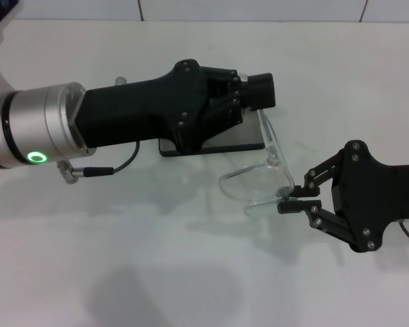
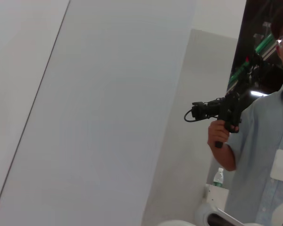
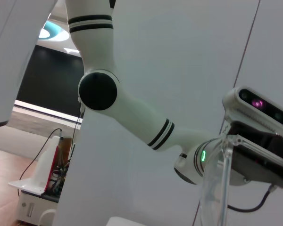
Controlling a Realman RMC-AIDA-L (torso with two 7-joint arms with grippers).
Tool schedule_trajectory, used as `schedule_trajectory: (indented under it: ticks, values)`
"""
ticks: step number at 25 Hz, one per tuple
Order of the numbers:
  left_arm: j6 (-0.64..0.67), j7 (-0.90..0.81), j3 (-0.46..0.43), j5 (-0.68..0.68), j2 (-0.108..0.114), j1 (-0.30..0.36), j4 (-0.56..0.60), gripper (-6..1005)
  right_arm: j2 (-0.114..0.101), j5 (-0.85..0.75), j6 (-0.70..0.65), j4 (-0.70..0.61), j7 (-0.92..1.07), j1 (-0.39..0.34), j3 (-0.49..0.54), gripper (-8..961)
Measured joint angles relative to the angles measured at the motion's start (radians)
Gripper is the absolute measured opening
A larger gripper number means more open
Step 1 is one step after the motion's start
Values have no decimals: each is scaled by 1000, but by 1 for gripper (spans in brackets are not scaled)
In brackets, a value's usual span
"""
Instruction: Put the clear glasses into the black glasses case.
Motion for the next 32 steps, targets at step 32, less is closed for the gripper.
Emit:
schedule_trajectory:
  ticks: [32]
  values:
    - [11, -301, 6, 138, 36, -78, 10, 51, 0, 32, -3, -39, -2, 6, 1, 49]
